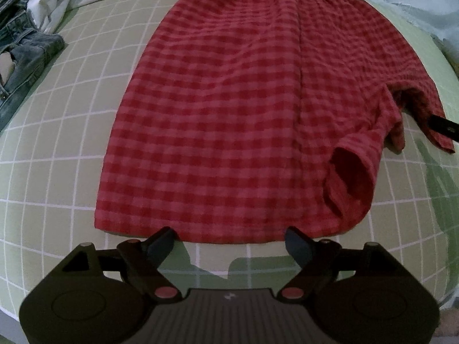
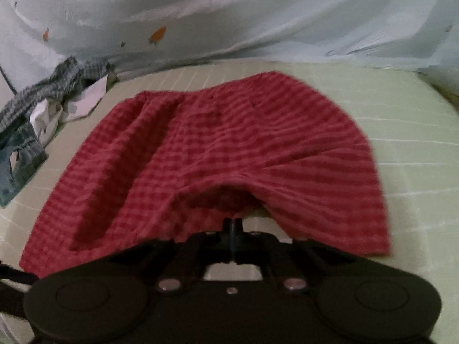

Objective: Fold clothes

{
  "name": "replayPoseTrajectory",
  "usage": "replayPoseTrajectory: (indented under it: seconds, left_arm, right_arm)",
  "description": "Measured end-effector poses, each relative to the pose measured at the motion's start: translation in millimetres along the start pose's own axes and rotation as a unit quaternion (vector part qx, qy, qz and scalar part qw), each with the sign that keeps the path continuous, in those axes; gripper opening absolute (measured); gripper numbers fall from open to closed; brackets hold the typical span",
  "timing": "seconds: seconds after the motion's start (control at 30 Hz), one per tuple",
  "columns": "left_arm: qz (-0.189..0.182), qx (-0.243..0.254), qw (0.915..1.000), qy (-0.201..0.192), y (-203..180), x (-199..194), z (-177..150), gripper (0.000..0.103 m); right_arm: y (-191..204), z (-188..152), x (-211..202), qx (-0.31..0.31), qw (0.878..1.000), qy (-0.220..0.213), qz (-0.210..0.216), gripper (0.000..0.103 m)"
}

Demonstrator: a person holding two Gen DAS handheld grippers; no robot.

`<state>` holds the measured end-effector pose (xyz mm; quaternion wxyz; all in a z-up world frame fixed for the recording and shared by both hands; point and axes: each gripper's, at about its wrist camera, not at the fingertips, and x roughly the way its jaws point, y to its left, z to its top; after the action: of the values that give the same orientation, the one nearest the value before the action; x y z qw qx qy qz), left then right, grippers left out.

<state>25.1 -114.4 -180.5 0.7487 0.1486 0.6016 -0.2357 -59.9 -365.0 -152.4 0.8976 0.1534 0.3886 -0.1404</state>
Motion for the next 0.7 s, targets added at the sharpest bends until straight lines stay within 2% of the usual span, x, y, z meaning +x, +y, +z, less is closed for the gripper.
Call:
replayPoseTrajectory:
  seconds: [0.07,0.17,0.27,0.3,0.37,0.4,0.47,0.5,0.53,0.57,0.6,0.63,0.7]
  left_arm:
    - [-0.002,0.000,1.0000,-0.001,1,-1,-1,0.085]
    - [-0.005,-0.002,1.0000,-0.002,3,-1,-2,0.087]
    - [-0.002,-0.002,1.0000,-0.001,3,-2,-1,0.087]
    - [-0.001,-0.002,1.0000,-0.001,3,-2,-1,0.087]
    - [0.002,0.000,1.0000,-0.003,4,-4,-3,0.087]
    - [0.004,0.001,1.0000,-0.004,4,-5,-4,0.087]
    - [0.009,-0.003,0.9999,-0.008,6,-8,-5,0.087]
    - [0.011,-0.006,0.9999,-0.010,7,-9,-5,0.087]
    - [0.013,-0.009,0.9998,-0.013,8,-10,-5,0.087]
    - [0.015,-0.012,0.9997,-0.015,9,-12,-5,0.087]
    - [0.016,-0.016,0.9996,-0.016,11,-13,-6,0.087]
    - [0.016,-0.019,0.9996,-0.015,14,-13,-6,0.087]
    - [0.016,-0.023,0.9995,-0.013,14,-9,-3,0.087]
  right_arm:
    - [-4,-4,-19,0.008,1.000,-0.011,-0.006,0.000]
    - [-10,-9,-17,0.030,0.999,0.005,0.019,0.004]
    - [-5,-12,8,0.038,0.998,0.029,0.030,0.019]
    - [-1,-12,14,0.034,0.998,0.029,0.033,0.032]
    - [7,-12,26,0.025,0.999,0.030,0.034,0.046]
    - [10,-11,31,0.028,0.998,0.034,0.038,0.047]
    - [13,-9,41,0.041,0.997,0.047,0.048,0.046]
    - [14,-8,46,0.048,0.996,0.053,0.054,0.042]
    - [14,-7,50,0.055,0.995,0.059,0.058,0.035]
    - [13,-8,52,0.061,0.994,0.065,0.062,0.019]
    - [13,-8,55,0.068,0.993,0.071,0.065,0.014]
    - [13,-8,53,0.066,0.993,0.071,0.065,0.002]
    - [15,-9,42,0.051,0.995,0.064,0.061,0.001]
